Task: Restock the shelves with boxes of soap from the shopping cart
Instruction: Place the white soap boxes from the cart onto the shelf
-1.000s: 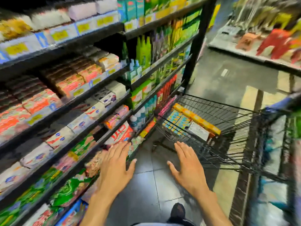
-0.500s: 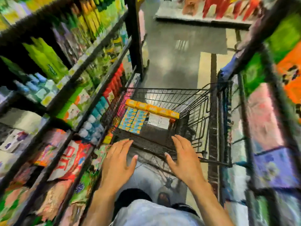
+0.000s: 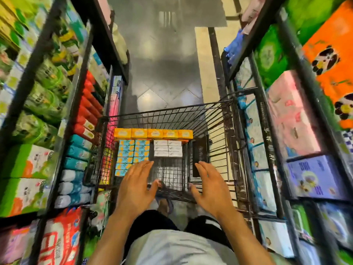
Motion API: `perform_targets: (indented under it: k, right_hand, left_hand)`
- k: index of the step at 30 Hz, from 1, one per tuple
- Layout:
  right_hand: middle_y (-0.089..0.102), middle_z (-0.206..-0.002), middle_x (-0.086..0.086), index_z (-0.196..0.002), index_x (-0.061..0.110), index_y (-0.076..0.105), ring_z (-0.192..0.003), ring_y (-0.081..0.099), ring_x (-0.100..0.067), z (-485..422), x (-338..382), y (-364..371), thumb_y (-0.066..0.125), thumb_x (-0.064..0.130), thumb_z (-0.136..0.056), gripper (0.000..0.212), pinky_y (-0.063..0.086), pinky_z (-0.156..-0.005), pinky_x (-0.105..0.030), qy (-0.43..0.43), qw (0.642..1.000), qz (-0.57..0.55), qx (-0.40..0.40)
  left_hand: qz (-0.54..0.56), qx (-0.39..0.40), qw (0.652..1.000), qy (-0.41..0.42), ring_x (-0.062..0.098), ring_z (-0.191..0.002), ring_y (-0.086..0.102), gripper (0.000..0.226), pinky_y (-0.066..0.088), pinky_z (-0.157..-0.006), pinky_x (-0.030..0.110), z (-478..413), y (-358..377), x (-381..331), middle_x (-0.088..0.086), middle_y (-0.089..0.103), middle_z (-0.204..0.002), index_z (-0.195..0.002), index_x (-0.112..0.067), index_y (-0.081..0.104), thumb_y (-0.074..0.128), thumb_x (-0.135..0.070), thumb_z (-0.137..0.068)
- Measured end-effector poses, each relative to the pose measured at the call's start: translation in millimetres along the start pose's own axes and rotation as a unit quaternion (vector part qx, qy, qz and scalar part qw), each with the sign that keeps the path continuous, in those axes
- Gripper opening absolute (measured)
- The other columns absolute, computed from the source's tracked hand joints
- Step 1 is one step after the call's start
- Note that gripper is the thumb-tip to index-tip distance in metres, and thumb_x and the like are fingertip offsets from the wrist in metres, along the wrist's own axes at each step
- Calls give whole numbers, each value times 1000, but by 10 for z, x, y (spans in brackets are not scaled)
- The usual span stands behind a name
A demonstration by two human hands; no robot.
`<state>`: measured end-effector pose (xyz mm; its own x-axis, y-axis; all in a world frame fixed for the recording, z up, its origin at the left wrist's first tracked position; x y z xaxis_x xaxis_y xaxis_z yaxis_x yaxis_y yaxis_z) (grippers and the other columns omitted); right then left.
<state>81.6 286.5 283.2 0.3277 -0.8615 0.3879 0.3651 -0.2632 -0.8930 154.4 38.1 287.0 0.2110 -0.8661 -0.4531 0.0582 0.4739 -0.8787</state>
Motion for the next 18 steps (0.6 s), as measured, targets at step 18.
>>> perform_targets:
  k: [18]
  right_hand:
    - [56, -139, -16, -139, 5, 55, -131, 50, -35, -2328, -794, 2237, 68, 39, -93, 59, 50, -104, -45, 56, 989, -40, 130]
  left_hand:
    - [-53, 172, 982, 50, 36, -127, 54, 63, 43, -108, 46, -2124, 1977, 1498, 13, 59, -137, -136, -10, 58, 41, -48, -89]
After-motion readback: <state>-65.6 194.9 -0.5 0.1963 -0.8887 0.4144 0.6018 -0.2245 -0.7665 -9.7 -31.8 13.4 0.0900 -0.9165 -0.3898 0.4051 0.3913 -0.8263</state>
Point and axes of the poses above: each hand's wrist, its own z-axis away from the middle knuckle, its own y-axis out of the palm, x = y × z, the point moved 1 cm from there along -z, towards the middle knuckle
